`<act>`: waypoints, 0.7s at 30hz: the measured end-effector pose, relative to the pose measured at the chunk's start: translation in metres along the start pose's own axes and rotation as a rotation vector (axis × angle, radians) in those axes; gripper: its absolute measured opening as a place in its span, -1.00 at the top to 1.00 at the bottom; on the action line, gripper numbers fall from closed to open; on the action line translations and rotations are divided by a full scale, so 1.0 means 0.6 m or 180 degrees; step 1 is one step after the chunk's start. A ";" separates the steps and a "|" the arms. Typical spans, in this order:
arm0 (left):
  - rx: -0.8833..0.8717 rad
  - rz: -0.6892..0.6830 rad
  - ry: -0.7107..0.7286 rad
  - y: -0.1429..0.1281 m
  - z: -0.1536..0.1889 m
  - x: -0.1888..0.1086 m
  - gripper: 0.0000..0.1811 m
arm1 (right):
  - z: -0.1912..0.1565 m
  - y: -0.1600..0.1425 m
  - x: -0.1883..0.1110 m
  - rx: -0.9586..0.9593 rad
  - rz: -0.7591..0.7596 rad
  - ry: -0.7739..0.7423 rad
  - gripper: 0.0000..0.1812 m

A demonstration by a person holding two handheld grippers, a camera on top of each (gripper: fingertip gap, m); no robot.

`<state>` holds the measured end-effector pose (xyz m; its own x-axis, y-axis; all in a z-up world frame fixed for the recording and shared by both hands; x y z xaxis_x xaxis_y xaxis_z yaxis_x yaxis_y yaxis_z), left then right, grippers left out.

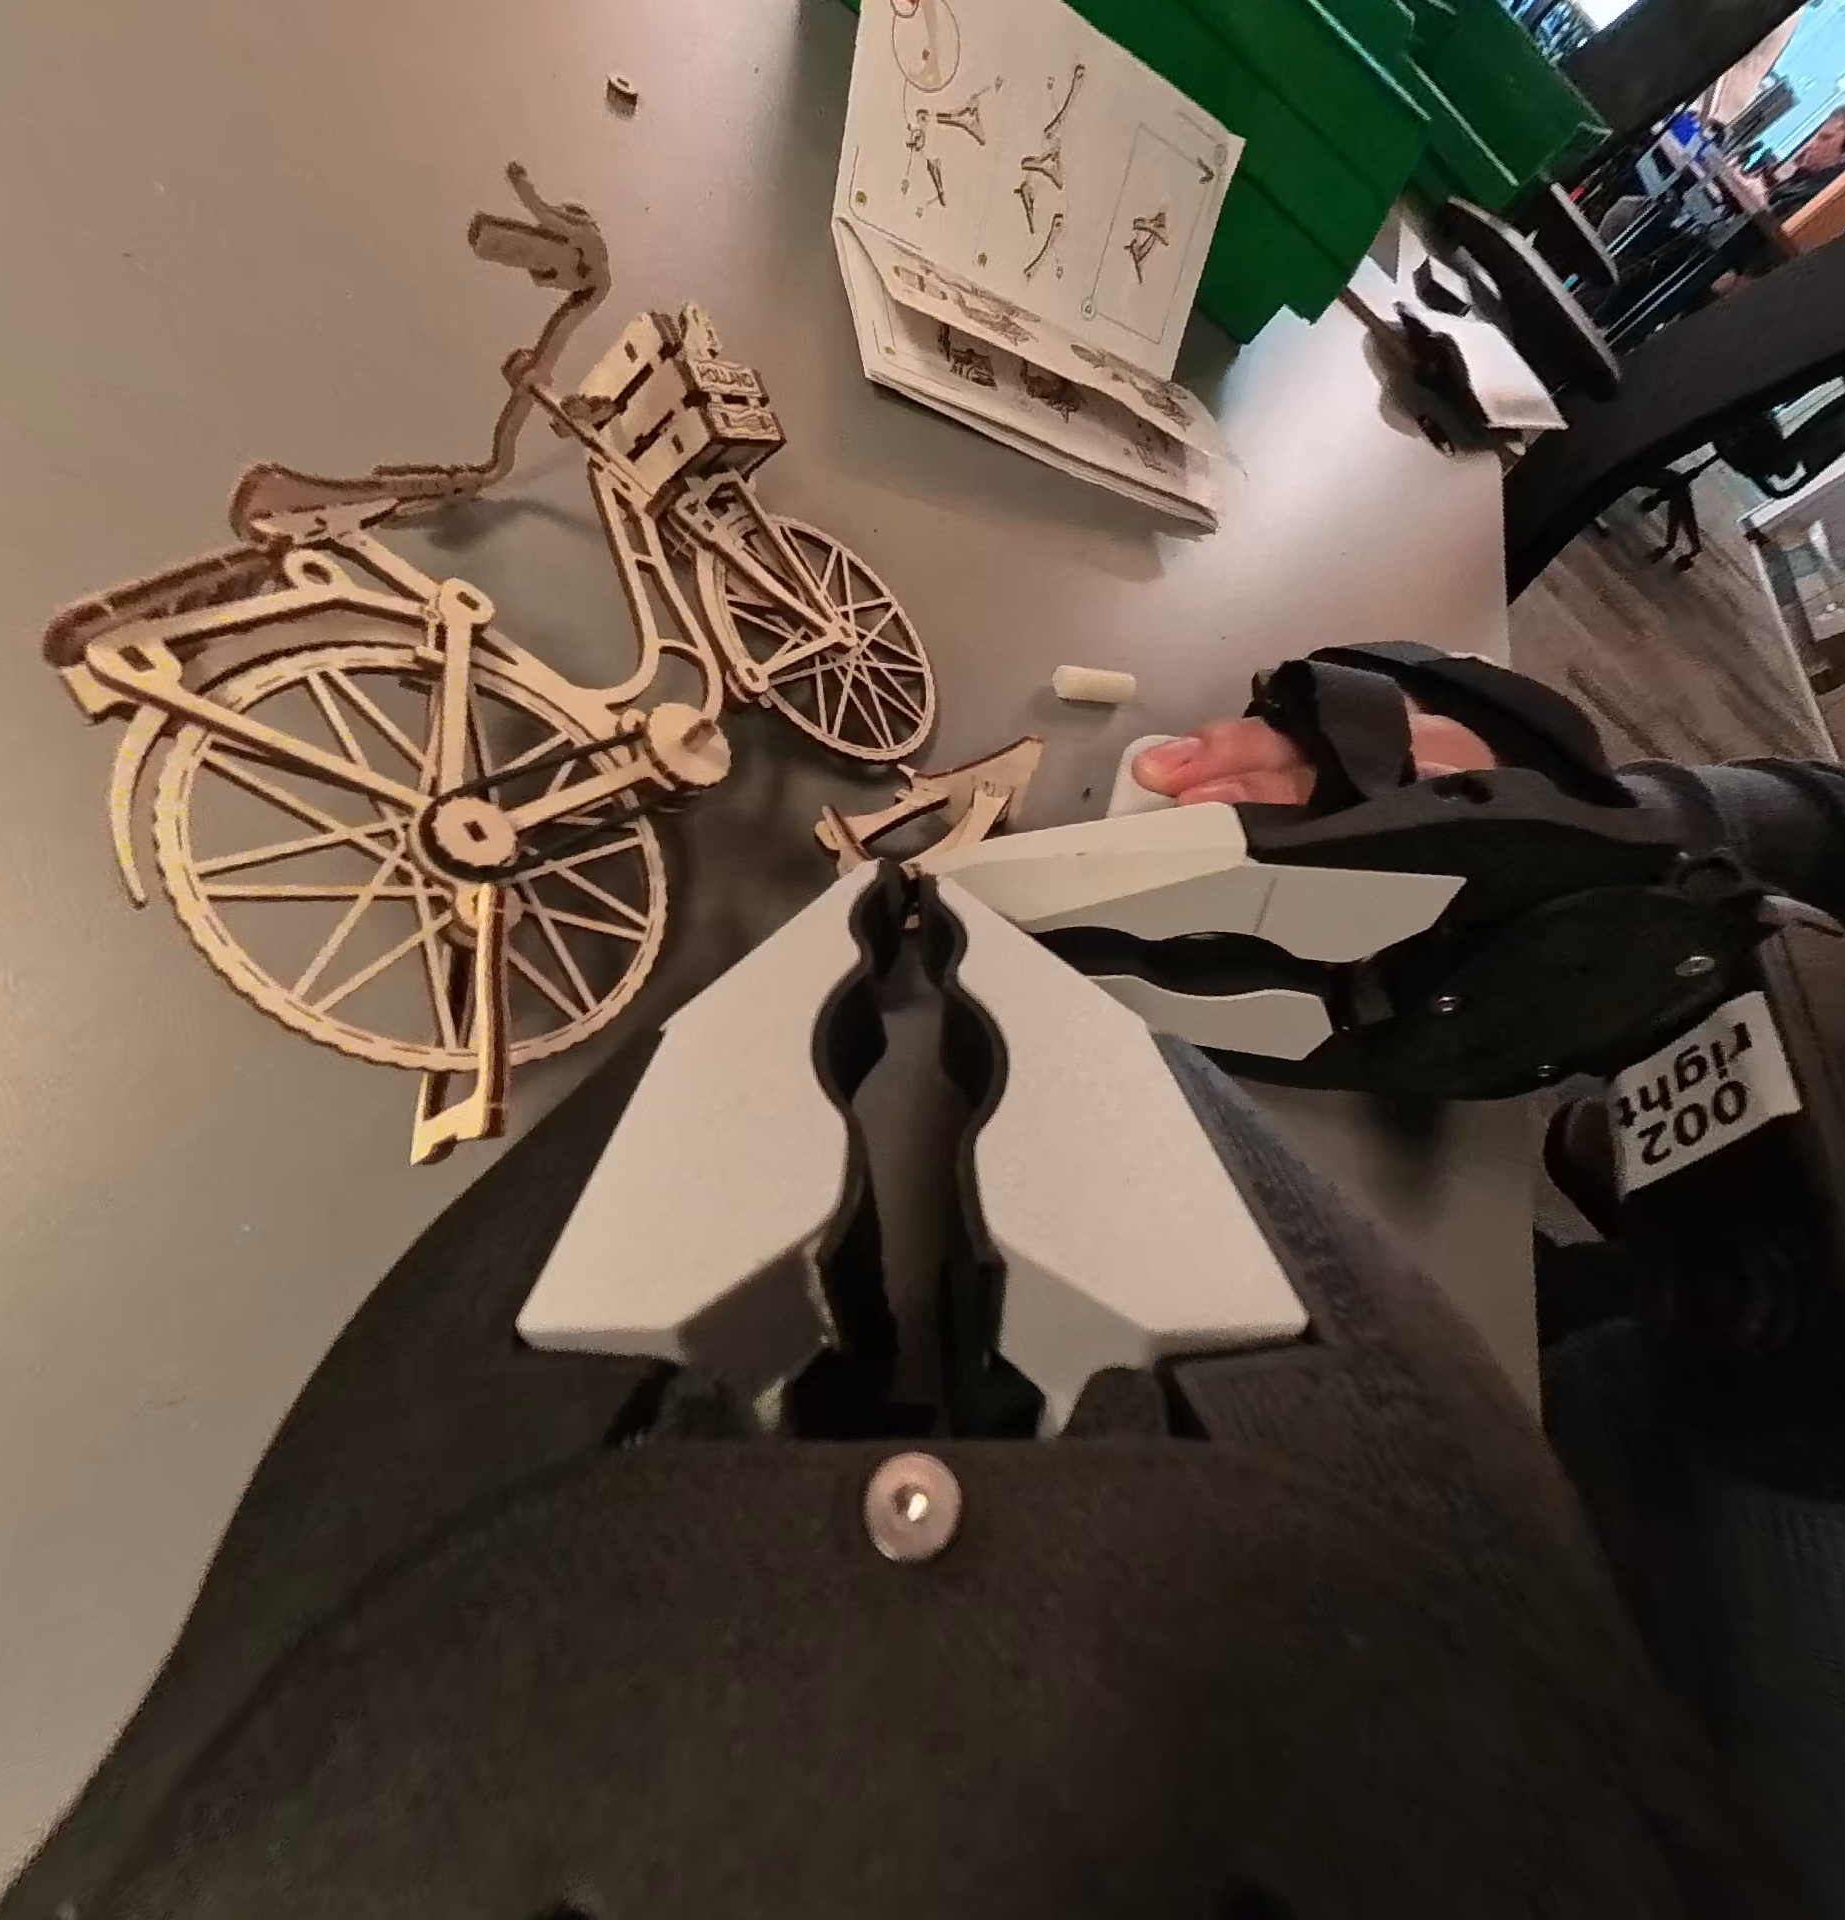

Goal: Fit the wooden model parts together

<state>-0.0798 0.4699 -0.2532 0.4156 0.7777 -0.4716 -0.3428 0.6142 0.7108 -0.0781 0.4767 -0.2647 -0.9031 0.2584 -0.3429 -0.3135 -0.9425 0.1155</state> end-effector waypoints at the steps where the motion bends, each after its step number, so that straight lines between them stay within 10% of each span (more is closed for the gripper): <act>1: -0.0009 -0.0002 -0.0009 0.000 0.000 0.000 0.97 | 0.000 0.000 0.000 0.0004 0.0000 0.0000 1.00; 21: 0.0075 0.0149 0.0062 0.004 -0.010 -0.002 0.97 | -0.013 0.007 -0.010 0.0244 -0.0031 0.0068 1.00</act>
<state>-0.0863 0.4709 -0.2542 0.3831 0.8081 -0.4475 -0.3416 0.5741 0.7442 -0.0719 0.4694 -0.2696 -0.8937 0.2622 -0.3642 -0.3446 -0.9208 0.1828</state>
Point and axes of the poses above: each gripper's, where its closed fingertips meet, x out along the fingers, y out of its top, z = x × y across the jaws, the point moved 1 cm from there along -x, back along the fingers, and after that the axes turned 6 degrees about -x, right-handed, at the moved point
